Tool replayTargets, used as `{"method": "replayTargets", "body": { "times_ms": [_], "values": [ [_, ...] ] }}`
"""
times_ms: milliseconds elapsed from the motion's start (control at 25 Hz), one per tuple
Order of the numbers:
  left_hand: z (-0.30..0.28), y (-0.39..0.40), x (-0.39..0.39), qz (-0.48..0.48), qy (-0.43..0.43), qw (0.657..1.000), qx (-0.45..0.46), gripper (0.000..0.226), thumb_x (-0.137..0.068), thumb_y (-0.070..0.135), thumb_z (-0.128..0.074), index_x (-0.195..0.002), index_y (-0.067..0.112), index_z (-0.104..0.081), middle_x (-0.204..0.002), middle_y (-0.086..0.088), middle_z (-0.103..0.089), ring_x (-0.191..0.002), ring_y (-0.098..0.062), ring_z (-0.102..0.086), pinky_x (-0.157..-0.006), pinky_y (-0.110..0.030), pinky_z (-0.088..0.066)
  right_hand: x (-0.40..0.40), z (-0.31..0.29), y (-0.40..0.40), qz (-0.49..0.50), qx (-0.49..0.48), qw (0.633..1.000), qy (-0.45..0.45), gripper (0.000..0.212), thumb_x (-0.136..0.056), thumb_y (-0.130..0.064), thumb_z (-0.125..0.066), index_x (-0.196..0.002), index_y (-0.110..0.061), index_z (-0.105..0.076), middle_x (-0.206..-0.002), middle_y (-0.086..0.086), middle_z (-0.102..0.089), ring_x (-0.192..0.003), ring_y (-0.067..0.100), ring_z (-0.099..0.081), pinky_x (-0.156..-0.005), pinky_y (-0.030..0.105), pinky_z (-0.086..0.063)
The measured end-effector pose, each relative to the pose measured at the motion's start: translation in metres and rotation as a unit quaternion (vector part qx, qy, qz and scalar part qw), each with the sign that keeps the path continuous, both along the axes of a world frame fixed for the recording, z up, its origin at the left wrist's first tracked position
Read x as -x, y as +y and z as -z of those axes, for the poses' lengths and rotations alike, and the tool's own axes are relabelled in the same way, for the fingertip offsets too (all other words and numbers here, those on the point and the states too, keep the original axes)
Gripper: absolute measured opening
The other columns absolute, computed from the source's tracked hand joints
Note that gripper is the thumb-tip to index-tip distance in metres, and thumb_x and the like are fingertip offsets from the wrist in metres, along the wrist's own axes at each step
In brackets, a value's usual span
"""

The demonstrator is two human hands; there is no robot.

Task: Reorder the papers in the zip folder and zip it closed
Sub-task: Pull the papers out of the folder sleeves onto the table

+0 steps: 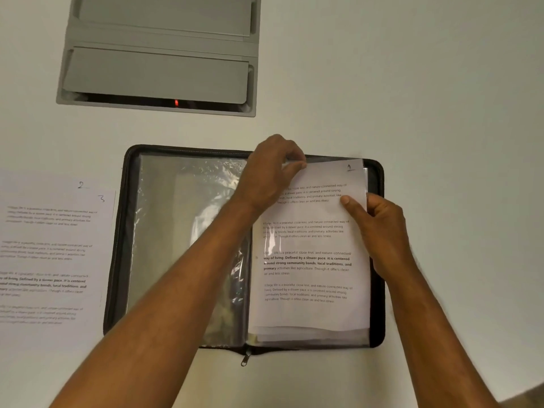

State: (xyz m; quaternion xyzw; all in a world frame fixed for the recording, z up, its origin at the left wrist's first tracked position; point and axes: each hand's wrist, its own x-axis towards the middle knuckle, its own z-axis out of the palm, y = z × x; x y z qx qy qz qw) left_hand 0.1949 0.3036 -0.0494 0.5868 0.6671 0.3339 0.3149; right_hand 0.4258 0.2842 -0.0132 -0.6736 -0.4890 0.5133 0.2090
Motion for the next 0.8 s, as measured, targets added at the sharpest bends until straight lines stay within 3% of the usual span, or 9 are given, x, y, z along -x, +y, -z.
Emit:
{"method": "replayTargets", "body": {
  "times_ms": [120,440,600,680,800],
  "values": [
    [-0.002,0.001,0.001,-0.021,0.012,1.000,-0.005,0.011,-0.091,0.025,-0.074,-0.090,0.017,-0.067,-0.089,0.007,-0.058,-0.081,-0.005,-0.052,-0.072,-0.015,-0.042,0.000,0.004,0.002,0.012,-0.003,1.000,0.008,0.021,-0.095,-0.035,-0.073,-0.106,-0.017,-0.074,-0.095,-0.009,-0.079,-0.079,0.014,-0.077,-0.069,0.034,-0.063],
    [-0.013,0.023,0.017,0.080,0.004,0.991,0.106,0.015,-0.103,0.029,-0.056,-0.101,0.022,-0.070,-0.080,0.014,-0.072,-0.073,-0.002,-0.065,-0.078,-0.033,-0.055,-0.003,0.009,-0.008,0.047,-0.001,0.998,0.043,0.018,-0.096,-0.028,-0.073,-0.109,-0.016,-0.073,-0.100,-0.008,-0.079,-0.083,0.011,-0.077,-0.065,0.027,-0.063],
    [-0.015,0.042,0.017,0.138,0.034,0.976,0.163,0.009,-0.096,0.025,-0.069,-0.099,0.021,-0.076,-0.084,0.013,-0.072,-0.061,0.005,-0.060,-0.069,-0.027,-0.052,-0.005,0.008,-0.011,0.047,-0.004,0.998,0.047,0.020,-0.096,-0.028,-0.072,-0.112,-0.016,-0.071,-0.102,-0.009,-0.078,-0.085,0.010,-0.077,-0.065,0.024,-0.062],
    [-0.015,0.048,0.015,0.163,0.045,0.968,0.183,0.009,-0.092,0.025,-0.074,-0.099,0.021,-0.078,-0.090,0.012,-0.072,-0.067,0.010,-0.060,-0.069,-0.022,-0.047,-0.005,0.008,-0.012,0.048,-0.005,0.997,0.054,0.022,-0.097,-0.028,-0.071,-0.115,-0.016,-0.070,-0.105,-0.007,-0.078,-0.086,0.011,-0.077,-0.066,0.026,-0.063],
    [-0.014,0.053,0.013,0.186,0.044,0.960,0.205,0.014,-0.088,0.026,-0.080,-0.101,0.021,-0.078,-0.093,0.010,-0.073,-0.082,0.001,-0.064,-0.075,-0.024,-0.050,-0.006,0.008,-0.014,0.051,-0.009,0.996,0.066,0.022,-0.097,-0.027,-0.070,-0.117,-0.017,-0.070,-0.106,-0.007,-0.078,-0.088,0.011,-0.077,-0.066,0.025,-0.062]
  ]
}}
